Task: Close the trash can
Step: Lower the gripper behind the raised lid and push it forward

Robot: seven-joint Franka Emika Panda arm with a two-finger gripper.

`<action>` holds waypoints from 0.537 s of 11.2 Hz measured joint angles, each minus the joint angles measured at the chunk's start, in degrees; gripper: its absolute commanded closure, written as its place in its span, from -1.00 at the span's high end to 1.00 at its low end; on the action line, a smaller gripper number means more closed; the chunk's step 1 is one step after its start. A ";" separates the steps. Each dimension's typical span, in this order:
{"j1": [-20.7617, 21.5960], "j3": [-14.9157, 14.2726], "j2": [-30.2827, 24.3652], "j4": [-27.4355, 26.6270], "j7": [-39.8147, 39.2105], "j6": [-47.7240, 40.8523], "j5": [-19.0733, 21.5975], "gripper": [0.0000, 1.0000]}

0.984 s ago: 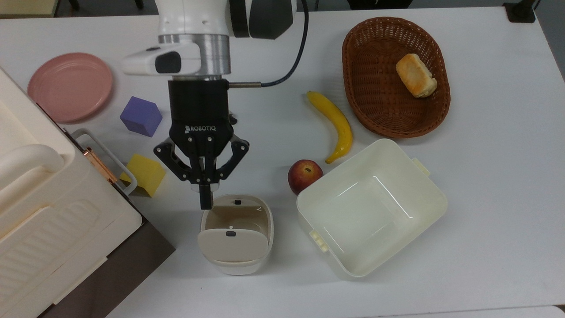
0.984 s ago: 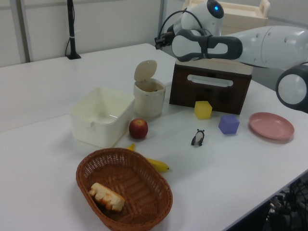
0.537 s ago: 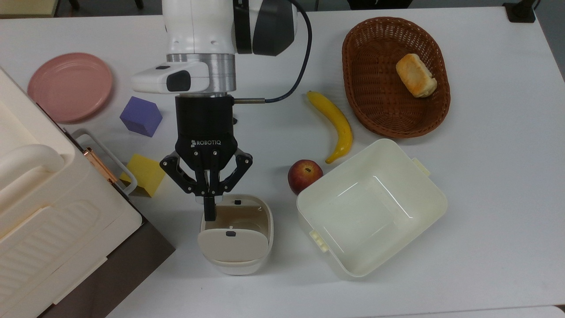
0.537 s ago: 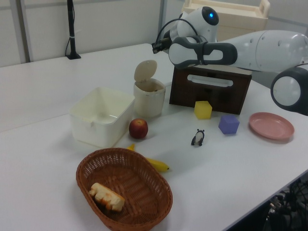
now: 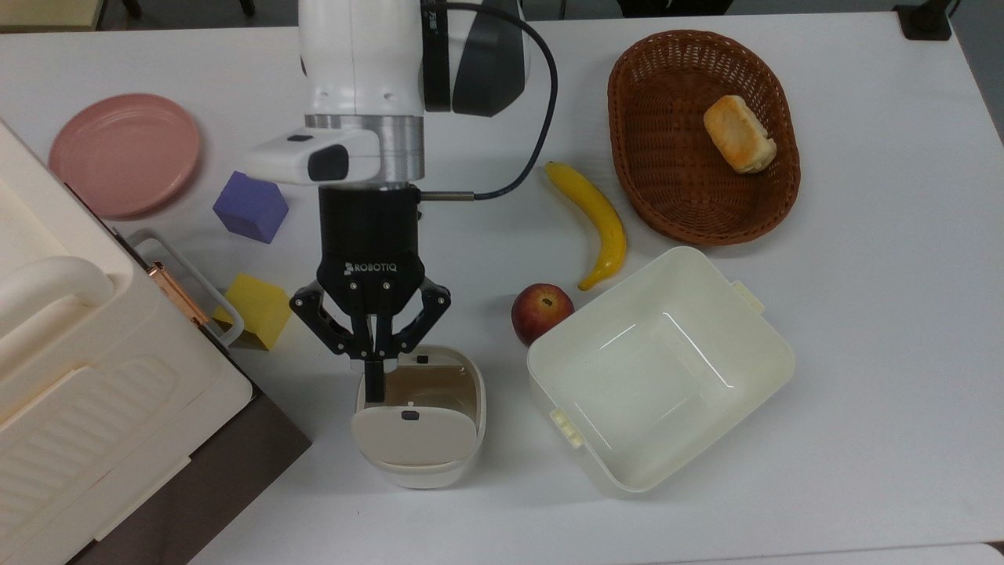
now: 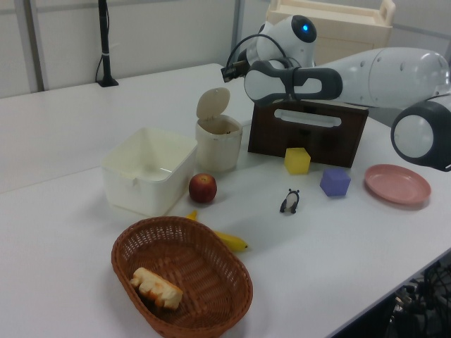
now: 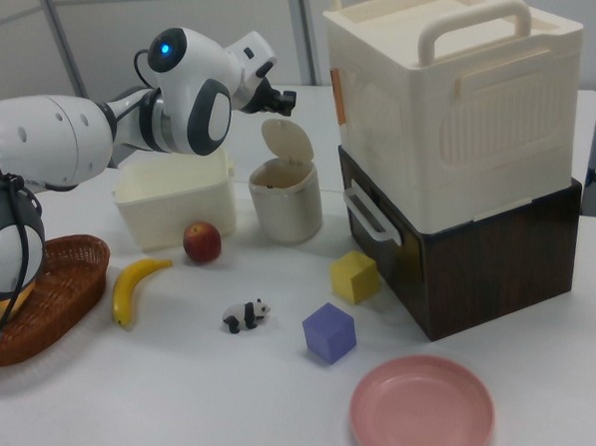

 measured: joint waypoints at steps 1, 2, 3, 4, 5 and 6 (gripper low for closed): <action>0.61 -0.55 0.46 0.00 0.00 0.00 0.00 -1.00; 0.87 -0.73 0.74 0.00 0.00 0.00 0.00 -1.00; 0.92 -0.73 0.84 0.01 0.00 0.00 0.00 -1.00; 0.94 -0.74 0.84 0.06 0.00 0.00 0.00 -1.00; 0.99 -0.74 0.84 0.15 0.00 0.00 0.00 -1.00; 1.01 -0.74 0.84 0.21 0.00 0.00 0.00 -1.00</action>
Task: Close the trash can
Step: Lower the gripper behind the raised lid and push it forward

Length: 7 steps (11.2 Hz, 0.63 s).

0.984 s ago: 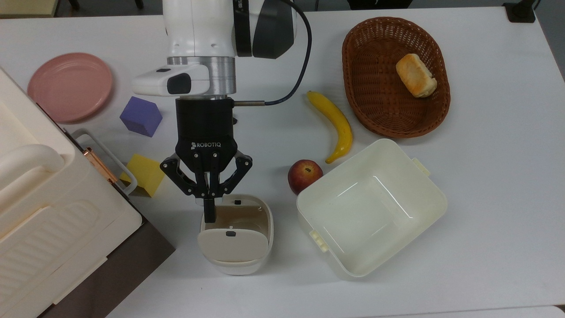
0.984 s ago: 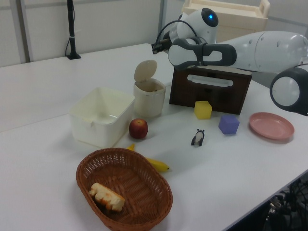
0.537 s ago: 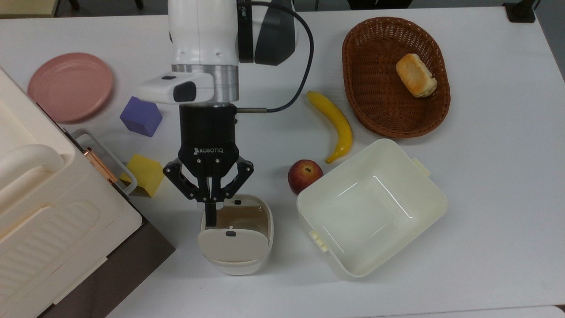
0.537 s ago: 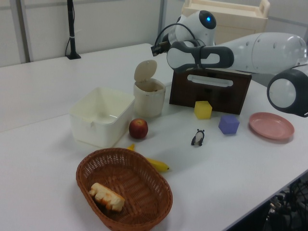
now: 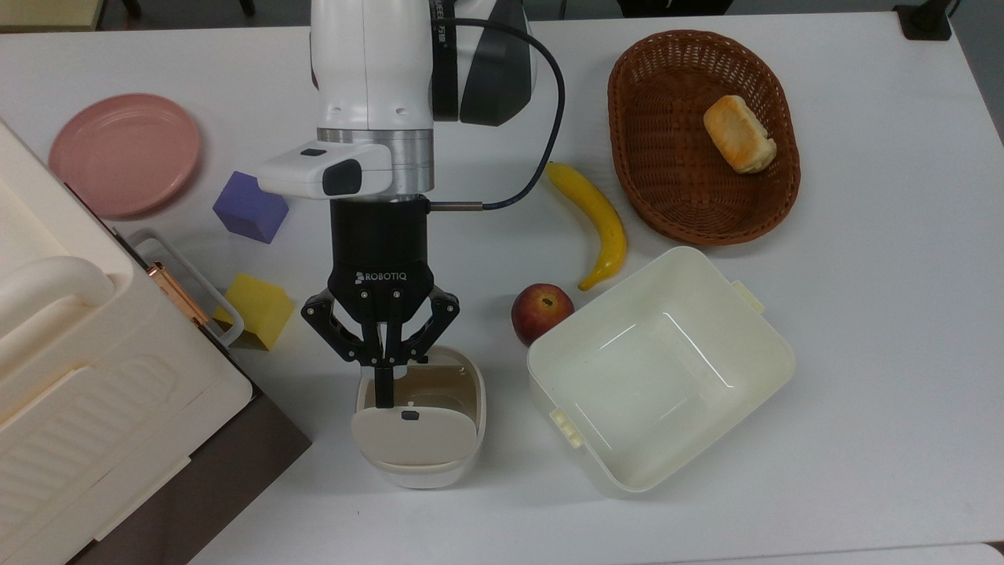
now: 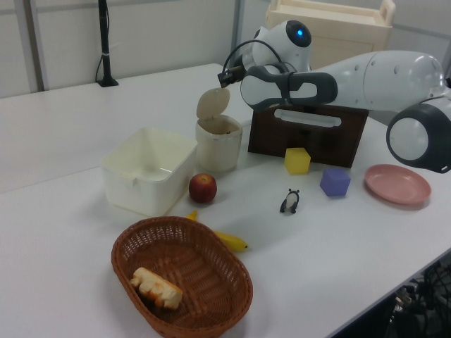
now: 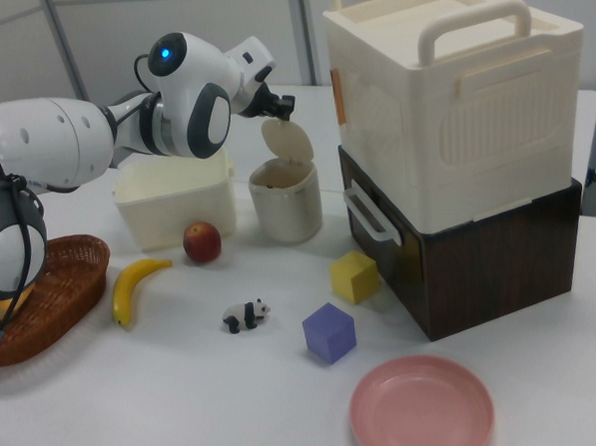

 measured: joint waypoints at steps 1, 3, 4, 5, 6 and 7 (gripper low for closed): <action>0.00 -0.06 0.00 0.13 0.00 0.00 0.00 -1.00; 0.01 -0.10 -0.07 0.87 0.00 0.00 0.00 -1.00; 0.04 -0.10 -0.12 1.29 0.00 0.00 0.00 -1.00; 0.09 -0.10 -0.12 1.50 0.00 0.00 0.00 -1.00; 0.14 -0.10 -0.12 1.53 0.00 0.00 0.00 -1.00; 0.14 -0.12 0.06 1.94 0.00 0.00 0.00 -1.00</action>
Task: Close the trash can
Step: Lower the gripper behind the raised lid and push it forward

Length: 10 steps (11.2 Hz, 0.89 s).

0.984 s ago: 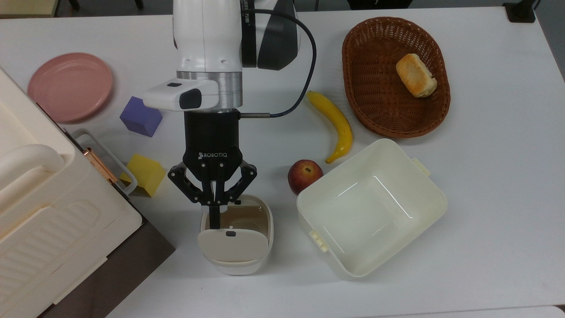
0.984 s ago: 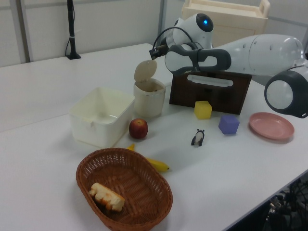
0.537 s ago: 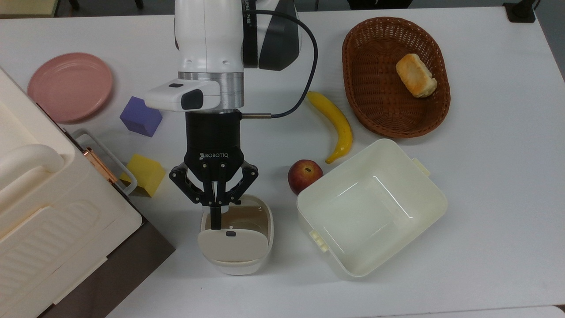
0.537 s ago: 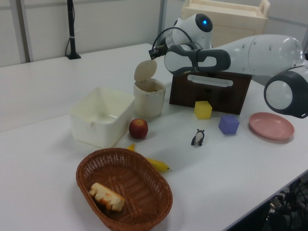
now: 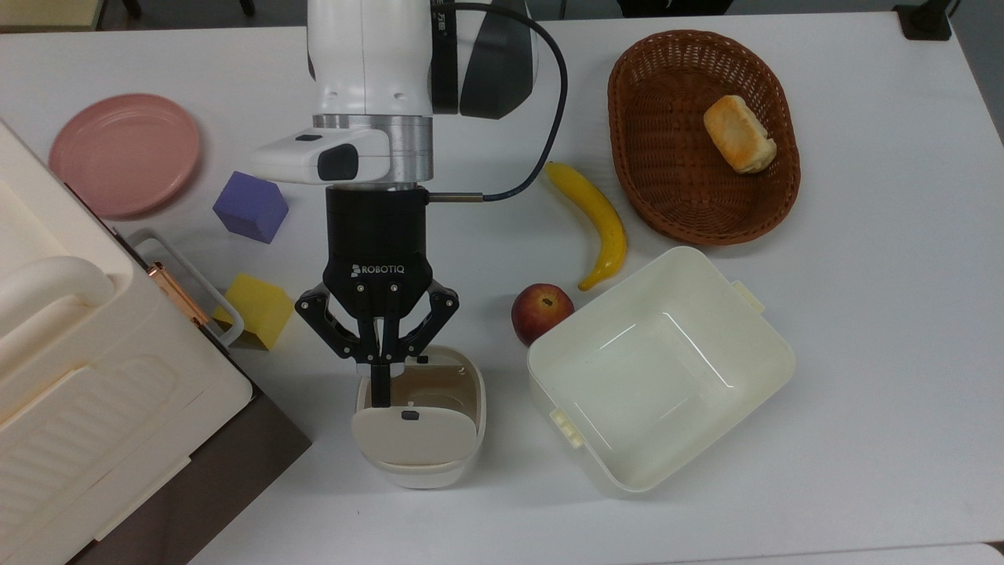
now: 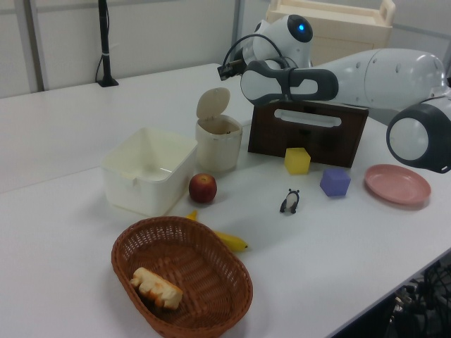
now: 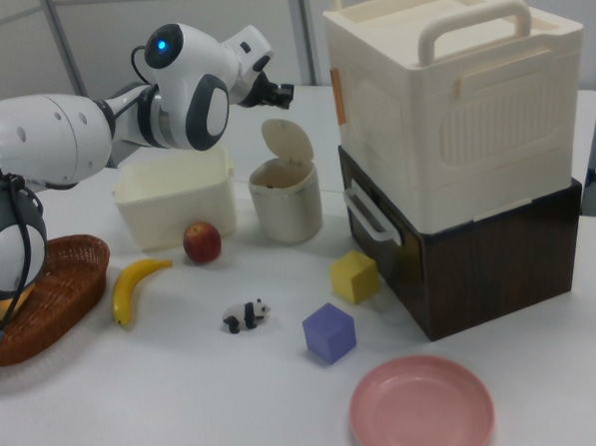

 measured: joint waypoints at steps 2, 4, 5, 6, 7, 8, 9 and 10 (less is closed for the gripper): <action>0.00 -0.09 1.07 1.55 0.00 0.00 0.00 -1.00; 0.00 -0.14 2.12 2.32 0.00 0.00 0.00 -1.00; 0.00 -0.14 2.47 2.43 0.00 0.00 0.00 -1.00; 0.00 -0.14 2.83 2.55 0.00 0.00 0.00 -1.00; 0.00 -0.20 3.30 2.79 0.00 0.00 0.00 -1.00; 0.00 -0.32 3.85 3.07 0.00 0.00 -0.01 -1.00; 0.02 -0.41 4.28 3.23 -0.02 0.00 -0.01 -1.00; 0.13 -0.43 4.50 3.33 -0.03 0.00 -0.03 -1.00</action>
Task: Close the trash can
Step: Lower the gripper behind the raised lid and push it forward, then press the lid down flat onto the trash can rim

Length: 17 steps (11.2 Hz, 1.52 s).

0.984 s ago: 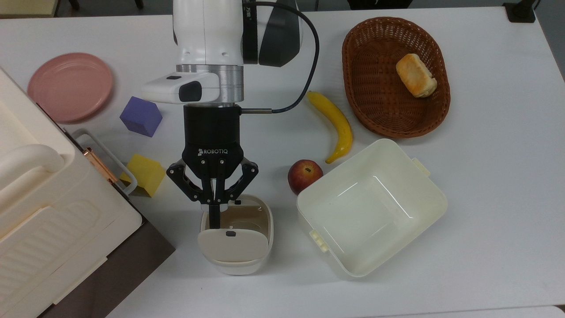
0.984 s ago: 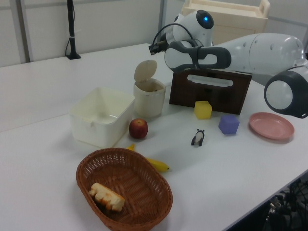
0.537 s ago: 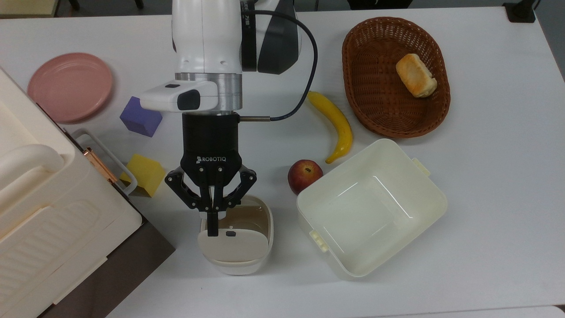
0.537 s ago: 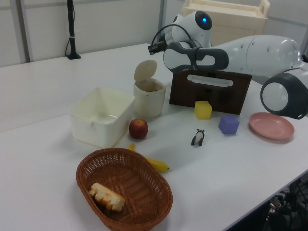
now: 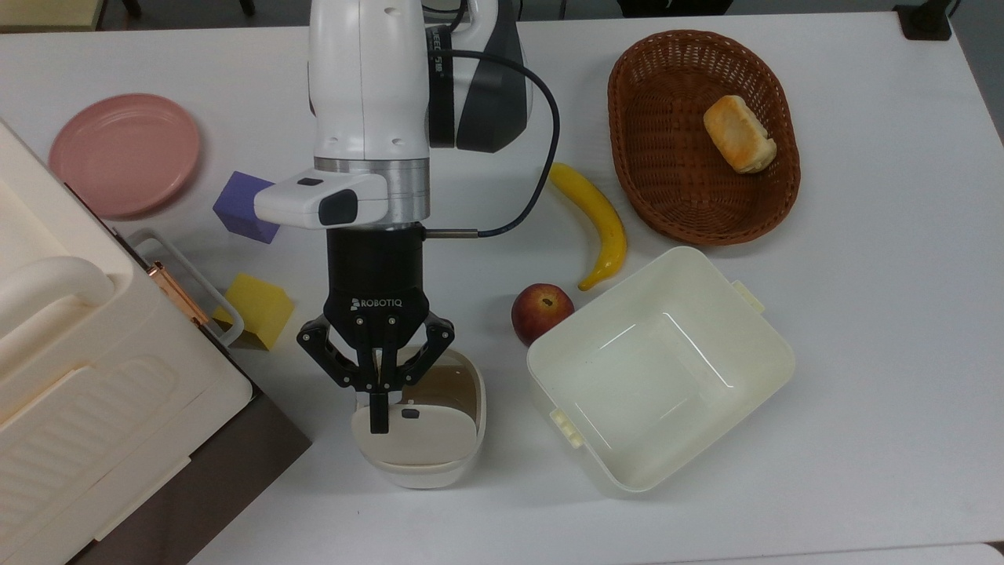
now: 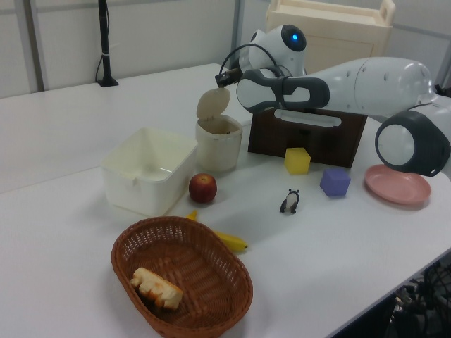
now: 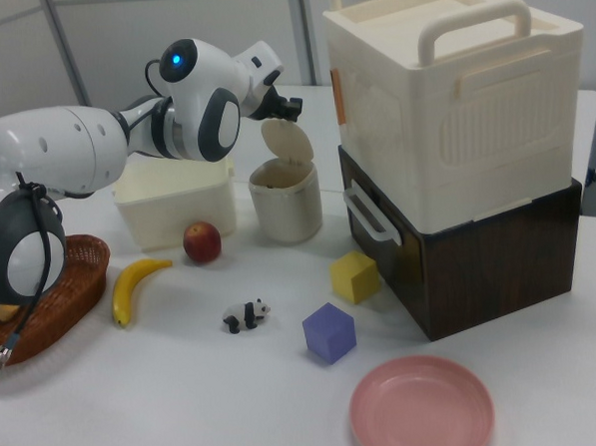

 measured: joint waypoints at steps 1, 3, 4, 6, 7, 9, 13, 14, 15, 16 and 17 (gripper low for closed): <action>0.25 -0.17 0.08 0.02 0.00 0.00 -0.01 -1.00; 0.51 -0.50 0.11 0.06 0.00 0.00 -0.01 -1.00; 0.50 -0.55 0.10 0.08 0.00 0.00 -0.01 -1.00; 0.49 -0.56 0.02 0.02 -0.03 0.00 -0.64 -1.00; 0.49 -0.56 -0.15 -0.09 -0.03 0.00 -1.25 -1.00; 0.49 -0.55 -0.69 -0.67 -0.03 0.00 -1.81 -1.00; 0.53 -0.52 -2.16 -3.88 -0.03 0.00 -2.94 -1.00; 0.55 -0.51 -2.34 -4.29 -0.03 0.00 -3.35 -1.00; 0.56 -0.50 -2.43 -4.57 -0.03 0.00 -3.61 -1.00; 0.58 -0.50 -2.64 -5.05 -0.03 0.00 -3.78 -1.00; 0.58 -0.49 -3.27 -6.10 -0.03 0.00 -3.82 -1.00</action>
